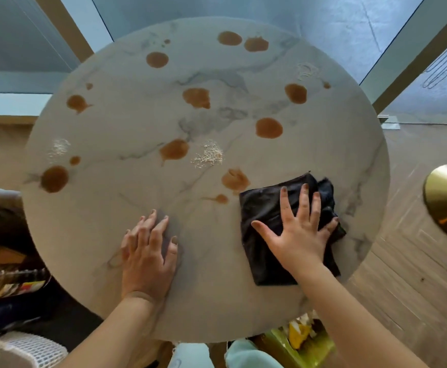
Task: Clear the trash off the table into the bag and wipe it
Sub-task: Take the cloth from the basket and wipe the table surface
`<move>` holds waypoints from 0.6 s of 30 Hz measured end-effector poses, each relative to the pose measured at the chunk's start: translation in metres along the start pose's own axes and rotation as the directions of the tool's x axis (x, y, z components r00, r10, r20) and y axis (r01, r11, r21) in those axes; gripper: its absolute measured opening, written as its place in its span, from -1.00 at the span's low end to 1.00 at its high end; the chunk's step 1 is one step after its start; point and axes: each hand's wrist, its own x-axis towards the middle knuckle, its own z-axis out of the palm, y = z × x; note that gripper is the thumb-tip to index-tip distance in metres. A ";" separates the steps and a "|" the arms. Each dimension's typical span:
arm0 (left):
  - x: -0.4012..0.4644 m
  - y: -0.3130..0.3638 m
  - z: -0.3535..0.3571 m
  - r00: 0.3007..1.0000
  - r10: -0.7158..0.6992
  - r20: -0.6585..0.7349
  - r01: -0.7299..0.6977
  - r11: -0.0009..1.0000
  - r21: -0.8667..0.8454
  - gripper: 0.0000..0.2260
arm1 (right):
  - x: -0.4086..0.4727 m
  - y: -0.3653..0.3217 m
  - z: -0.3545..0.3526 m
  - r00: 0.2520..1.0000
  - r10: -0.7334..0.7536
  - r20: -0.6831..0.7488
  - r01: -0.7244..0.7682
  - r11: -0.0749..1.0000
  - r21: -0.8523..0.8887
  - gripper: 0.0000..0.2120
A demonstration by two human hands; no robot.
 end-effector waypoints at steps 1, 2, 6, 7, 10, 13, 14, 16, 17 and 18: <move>0.000 0.000 0.000 1.000 -0.003 -0.007 0.003 1.000 -0.004 -0.50 | 0.013 -0.021 0.000 1.000 0.026 -0.014 -0.025 0.997 0.069 -0.12; 0.000 0.001 0.000 1.000 -0.005 -0.011 0.005 1.000 -0.004 -0.50 | 0.024 -0.046 0.000 1.000 0.021 -0.013 -0.019 0.994 0.112 -0.12; 0.001 0.000 0.001 0.999 0.005 -0.039 -0.005 1.000 -0.006 -0.52 | -0.003 -0.108 0.020 0.950 -0.307 -0.064 0.312 0.946 0.089 -0.19; 0.001 -0.001 0.001 0.999 0.013 -0.043 -0.013 1.000 -0.008 -0.52 | -0.021 -0.101 0.027 0.932 -0.349 -0.092 0.355 0.933 0.063 -0.23; 0.000 -0.001 0.000 0.999 0.009 -0.043 -0.010 1.000 -0.017 -0.53 | -0.043 -0.048 0.032 0.952 -0.284 -0.112 0.288 0.957 0.022 -0.33; -0.001 -0.001 0.002 0.999 -0.003 -0.045 0.001 0.999 -0.050 -0.55 | 0.004 -0.036 0.011 0.995 -0.014 -0.095 0.021 0.998 0.066 -0.40; -0.001 -0.001 0.002 0.998 -0.001 -0.059 -0.002 0.998 -0.058 -0.56 | 0.026 -0.052 0.004 0.993 0.060 -0.102 -0.049 0.993 0.104 -0.43; 0.000 -0.002 0.002 0.996 0.007 -0.084 -0.012 0.998 -0.066 -0.57 | 0.053 -0.101 -0.001 0.994 0.041 -0.101 -0.023 0.986 0.166 -0.48; 0.001 -0.003 0.002 0.995 0.003 -0.099 -0.010 0.997 -0.074 -0.57 | 0.054 -0.124 0.002 0.992 -0.069 -0.109 0.086 0.982 0.165 -0.49; 0.001 -0.002 0.003 0.994 -0.010 -0.113 0.000 0.996 -0.088 -0.56 | 0.043 -0.140 0.009 0.973 -0.199 -0.118 0.215 0.967 0.141 -0.49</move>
